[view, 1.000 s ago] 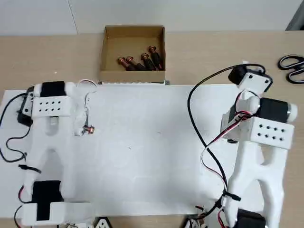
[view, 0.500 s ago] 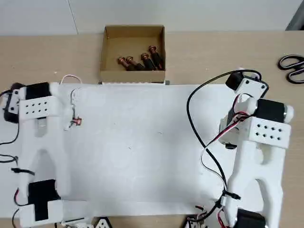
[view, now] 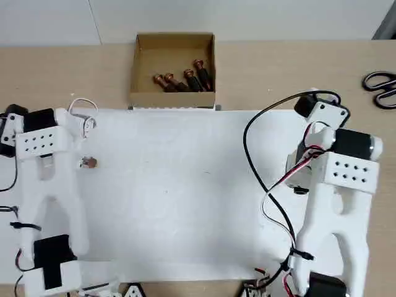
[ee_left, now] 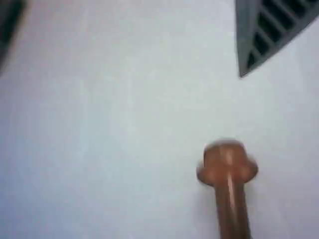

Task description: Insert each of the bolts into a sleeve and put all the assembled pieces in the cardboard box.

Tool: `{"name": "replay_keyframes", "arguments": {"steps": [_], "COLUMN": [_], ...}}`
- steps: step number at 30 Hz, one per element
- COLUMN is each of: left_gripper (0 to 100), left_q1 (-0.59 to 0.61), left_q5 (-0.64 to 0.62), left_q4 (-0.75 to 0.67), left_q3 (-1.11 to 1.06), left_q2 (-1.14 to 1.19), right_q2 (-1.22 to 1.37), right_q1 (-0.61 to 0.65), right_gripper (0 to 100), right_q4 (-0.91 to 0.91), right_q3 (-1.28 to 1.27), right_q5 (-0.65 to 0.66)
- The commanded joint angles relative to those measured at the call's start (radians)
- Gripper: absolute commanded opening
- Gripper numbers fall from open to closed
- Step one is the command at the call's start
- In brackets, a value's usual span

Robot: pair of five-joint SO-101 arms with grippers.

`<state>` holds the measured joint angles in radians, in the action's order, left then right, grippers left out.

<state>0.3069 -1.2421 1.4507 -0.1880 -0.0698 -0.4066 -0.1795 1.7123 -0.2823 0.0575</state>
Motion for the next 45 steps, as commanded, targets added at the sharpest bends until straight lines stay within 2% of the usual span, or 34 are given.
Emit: {"name": "replay_keyframes", "arguments": {"steps": [1, 5, 7, 13, 19, 24, 27, 32, 35, 37, 42, 45], "left_gripper": [32, 32, 32, 32, 32, 32, 31, 25, 24, 24, 24, 21], "left_q1": [0.006, 0.006, 0.006, 0.008, -0.002, 0.006, 0.008, 0.003, 0.003, 0.006, 0.006, 0.005], "left_q5": [0.008, 0.018, 0.089, 0.442, 0.799, 1.174, 1.324, 1.327, 1.304, 1.238, 0.98, 0.945], "left_q4": [-0.012, -0.011, 0.002, 0.086, 0.203, 0.216, 0.215, 0.224, 0.262, 0.269, 0.265, 0.241], "left_q3": [0.044, 0.044, 0.044, 0.053, 0.168, 0.243, 0.254, 0.251, 0.249, 0.251, 0.255, 0.251], "left_q2": [-0.051, -0.051, -0.051, -0.051, -0.049, -0.049, -0.043, -0.04, -0.04, -0.04, -0.041, -0.04], "right_q2": [-0.038, -0.038, -0.038, -0.038, -0.038, -0.038, -0.038, -0.038, -0.038, -0.038, -0.038, -0.038], "right_q1": [-0.015, -0.015, -0.015, -0.015, -0.015, -0.015, -0.015, -0.015, -0.015, -0.015, -0.01, -0.01], "right_gripper": [0.3, 0.3, 0.3, 0.3, 0.3, 0.3, 0.3, 0.3, 0.3, 0.3, 0.3, 0.3], "right_q4": [-0.007, -0.007, -0.007, -0.01, -0.015, -0.027, -0.025, -0.016, -0.016, -0.016, -0.016, -0.016], "right_q3": [0.008, 0.008, 0.008, 0.008, 0.008, 0.008, 0.008, 0.008, 0.008, 0.008, 0.008, 0.008], "right_q5": [-0.009, -0.009, -0.009, -0.008, -0.005, -0.003, -0.003, -0.005, -0.005, -0.005, -0.006, -0.006]}}
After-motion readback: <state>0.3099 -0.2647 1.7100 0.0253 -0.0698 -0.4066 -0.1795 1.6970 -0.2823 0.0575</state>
